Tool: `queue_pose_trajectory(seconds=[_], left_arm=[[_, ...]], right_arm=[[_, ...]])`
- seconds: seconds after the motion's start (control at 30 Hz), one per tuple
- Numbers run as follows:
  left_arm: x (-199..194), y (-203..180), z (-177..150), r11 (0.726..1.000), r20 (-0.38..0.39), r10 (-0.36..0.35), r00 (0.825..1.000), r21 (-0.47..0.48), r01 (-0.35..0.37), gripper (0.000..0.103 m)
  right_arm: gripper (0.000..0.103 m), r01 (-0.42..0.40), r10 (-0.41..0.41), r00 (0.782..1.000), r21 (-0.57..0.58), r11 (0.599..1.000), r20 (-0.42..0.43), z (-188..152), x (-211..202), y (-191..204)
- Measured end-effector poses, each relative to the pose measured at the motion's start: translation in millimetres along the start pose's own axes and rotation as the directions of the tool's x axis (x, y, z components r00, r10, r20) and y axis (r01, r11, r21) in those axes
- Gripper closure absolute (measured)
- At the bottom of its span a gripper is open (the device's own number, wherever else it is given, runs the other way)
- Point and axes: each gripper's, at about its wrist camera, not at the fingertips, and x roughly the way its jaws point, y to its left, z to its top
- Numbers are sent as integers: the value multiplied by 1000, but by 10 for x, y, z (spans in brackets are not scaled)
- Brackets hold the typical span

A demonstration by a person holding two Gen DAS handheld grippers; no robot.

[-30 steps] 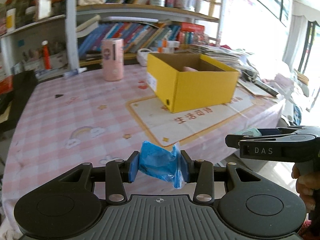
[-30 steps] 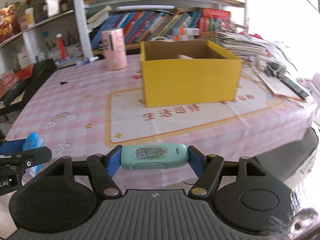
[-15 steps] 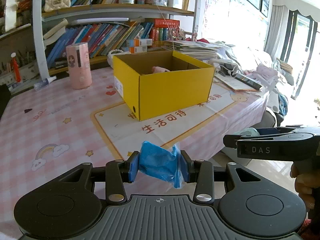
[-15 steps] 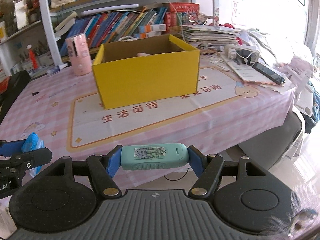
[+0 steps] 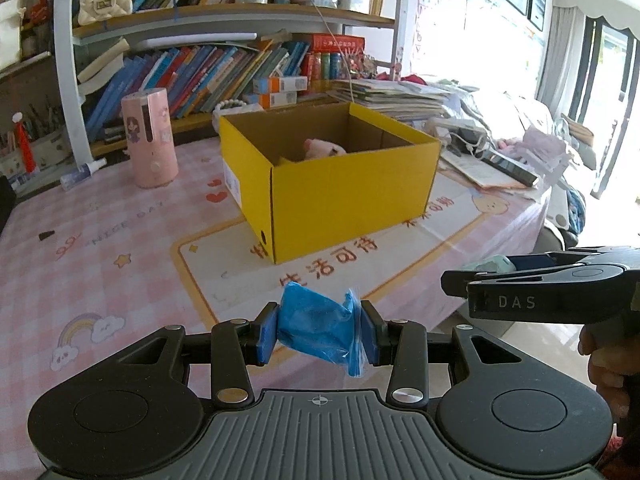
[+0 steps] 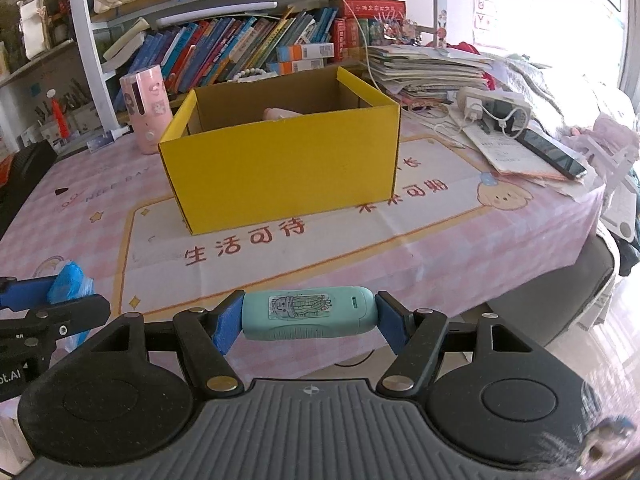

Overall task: Organize objects
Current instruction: 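Carry the blue bag and mint-green block toward the yellow box with both tools, then lower the bag and green block into the yellow box with both tools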

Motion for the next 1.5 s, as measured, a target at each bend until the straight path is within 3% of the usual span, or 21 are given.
queue_pose_trajectory(seconds=[0.57, 0.77, 1.03, 1.2, 1.5], left_arm=[[389, -16, 484, 999, 58, 41, 997, -19, -40, 63], [496, -45, 722, 997, 108, 74, 991, -18, -72, 63], [747, -50, 1100, 994, 152, 112, 982, -23, -110, 63], [952, -76, 1277, 992, 152, 125, 980, -25, -123, 63], [1308, -107, 1457, 990, 117, 143, 983, -35, -139, 63]], right_arm=[[36, -30, 31, 999, -36, 999, 27, 542, 456, -220], [36, -38, 48, 990, -79, 996, 133, 842, 477, -297], [36, -57, 105, 960, -186, 981, 259, 1338, 603, -351], [36, -94, 145, 968, -238, 967, 207, 1524, 919, -364], [36, -205, 223, 974, -304, 930, 25, 1656, 1468, -357]])
